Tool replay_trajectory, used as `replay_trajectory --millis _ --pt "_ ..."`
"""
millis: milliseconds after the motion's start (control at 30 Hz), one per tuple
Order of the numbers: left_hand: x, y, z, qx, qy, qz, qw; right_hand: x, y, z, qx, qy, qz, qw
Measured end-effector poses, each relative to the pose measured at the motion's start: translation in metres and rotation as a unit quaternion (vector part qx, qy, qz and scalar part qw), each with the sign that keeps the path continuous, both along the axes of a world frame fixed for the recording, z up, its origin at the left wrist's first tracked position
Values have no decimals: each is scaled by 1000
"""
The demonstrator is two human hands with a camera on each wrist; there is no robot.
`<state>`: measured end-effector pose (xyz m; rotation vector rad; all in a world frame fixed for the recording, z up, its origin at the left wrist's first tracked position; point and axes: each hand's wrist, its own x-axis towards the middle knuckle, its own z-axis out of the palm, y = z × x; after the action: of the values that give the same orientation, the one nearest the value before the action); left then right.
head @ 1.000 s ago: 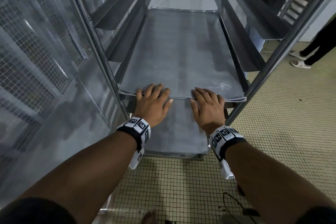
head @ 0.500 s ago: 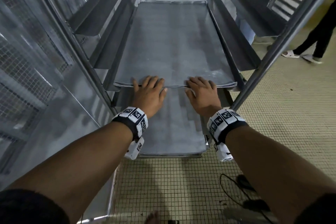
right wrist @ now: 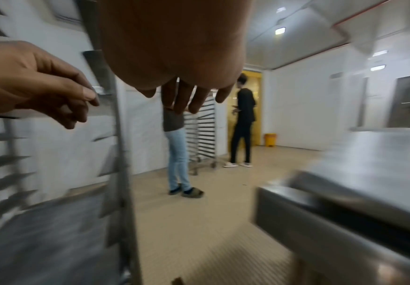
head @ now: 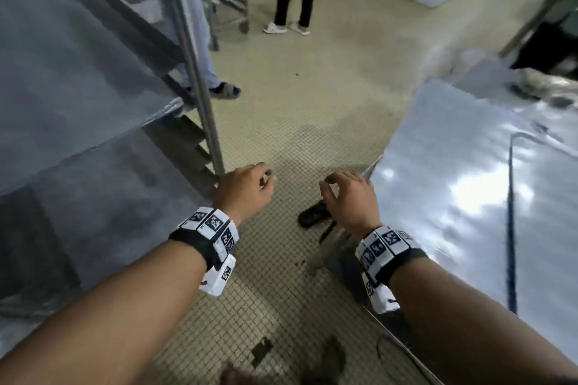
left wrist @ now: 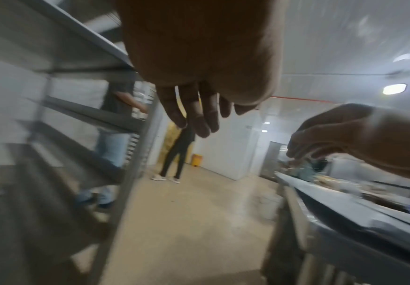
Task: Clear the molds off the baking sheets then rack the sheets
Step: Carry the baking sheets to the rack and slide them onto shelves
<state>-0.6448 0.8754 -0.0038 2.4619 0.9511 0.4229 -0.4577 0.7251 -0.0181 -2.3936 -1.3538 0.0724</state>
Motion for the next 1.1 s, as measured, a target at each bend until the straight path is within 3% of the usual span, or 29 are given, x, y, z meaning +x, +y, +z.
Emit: replay_trajectory --millis 100,233,433,633,767,900,1100 --pt "73 -47 -5 -33 68 -104 992 52 -85 -3 -64 38 -112 991" --pt "160 -120 -2 -65 109 -208 970 108 -196 1 -73 88 -242 964" --pt "265 -237 -2 -150 143 -281 937 179 -348 -7 -91 135 -369 915" --pt "340 -332 -24 -235 182 -277 913 233 -464 -27 -110 181 -417 884" --pt "368 -374 -36 -259 192 -245 914 250 -521 -37 -126 185 -441 869" --pt "390 -390 -37 -256 177 -199 929 263 -556 -40 -132 181 -470 854" --pt "430 -384 -54 -286 174 -173 926 286 -597 -42 -126 192 -499 836"
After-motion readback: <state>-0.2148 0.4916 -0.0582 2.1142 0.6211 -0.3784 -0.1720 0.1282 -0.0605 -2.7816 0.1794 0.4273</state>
